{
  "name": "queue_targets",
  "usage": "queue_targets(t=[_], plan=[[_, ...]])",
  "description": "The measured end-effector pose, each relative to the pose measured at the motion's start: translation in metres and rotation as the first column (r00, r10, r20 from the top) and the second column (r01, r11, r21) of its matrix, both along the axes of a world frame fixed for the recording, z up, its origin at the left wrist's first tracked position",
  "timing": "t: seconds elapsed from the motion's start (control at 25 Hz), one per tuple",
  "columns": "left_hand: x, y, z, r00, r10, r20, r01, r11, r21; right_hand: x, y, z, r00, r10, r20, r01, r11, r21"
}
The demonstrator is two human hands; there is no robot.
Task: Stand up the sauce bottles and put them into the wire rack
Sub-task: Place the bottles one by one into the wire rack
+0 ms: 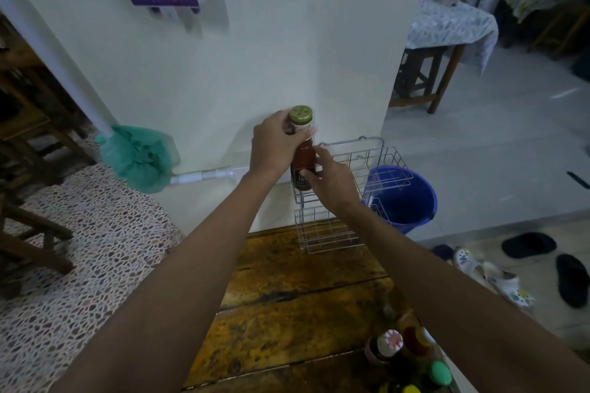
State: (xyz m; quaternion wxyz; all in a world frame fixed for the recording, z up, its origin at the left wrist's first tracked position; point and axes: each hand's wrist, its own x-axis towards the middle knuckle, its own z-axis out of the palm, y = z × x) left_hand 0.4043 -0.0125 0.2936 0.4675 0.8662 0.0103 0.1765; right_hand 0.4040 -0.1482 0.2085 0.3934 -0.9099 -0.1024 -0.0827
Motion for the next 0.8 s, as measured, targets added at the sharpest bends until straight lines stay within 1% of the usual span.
queue_targets(t=[0.08,0.16,0.32,0.52,0.6,0.68,0.72,0.76,0.8], plan=[[-0.001,-0.001,-0.006,1.0,0.022,0.015,-0.022,1.0,0.003,-0.001,0.001,-0.001,1.0,-0.003,0.002,0.003,1.0,0.0],[-0.003,-0.002,-0.01,1.0,0.028,-0.007,-0.028,0.999,0.027,0.0,0.001,-0.003,1.0,-0.004,0.0,0.004,1.0,-0.005],[-0.003,-0.005,-0.012,0.999,0.027,-0.016,-0.027,1.0,0.011,0.001,0.001,-0.003,1.0,0.01,-0.004,-0.01,1.0,-0.01],[-0.006,-0.005,-0.011,0.999,0.01,-0.052,-0.009,1.0,0.012,-0.007,-0.013,0.009,0.994,0.05,-0.092,-0.053,0.998,-0.032],[-0.011,-0.009,-0.008,0.999,0.018,-0.05,-0.017,1.0,0.012,-0.015,-0.029,0.017,0.993,0.065,-0.096,-0.071,0.995,-0.067],[-0.027,-0.016,-0.005,0.993,0.108,-0.04,-0.106,0.993,0.058,-0.027,-0.054,0.03,0.996,0.084,-0.042,-0.089,0.99,-0.107],[-0.04,-0.02,-0.005,0.983,0.184,-0.006,-0.182,0.976,0.118,-0.034,-0.069,0.037,0.996,0.091,-0.001,-0.091,0.99,-0.107],[-0.057,-0.027,-0.007,0.968,0.244,0.066,-0.252,0.948,0.193,-0.042,-0.089,0.043,0.996,0.088,0.031,-0.085,0.992,-0.099],[-0.074,-0.037,-0.011,0.949,0.265,0.17,-0.303,0.915,0.266,-0.051,-0.111,0.045,0.996,0.081,0.05,-0.076,0.993,-0.093]])
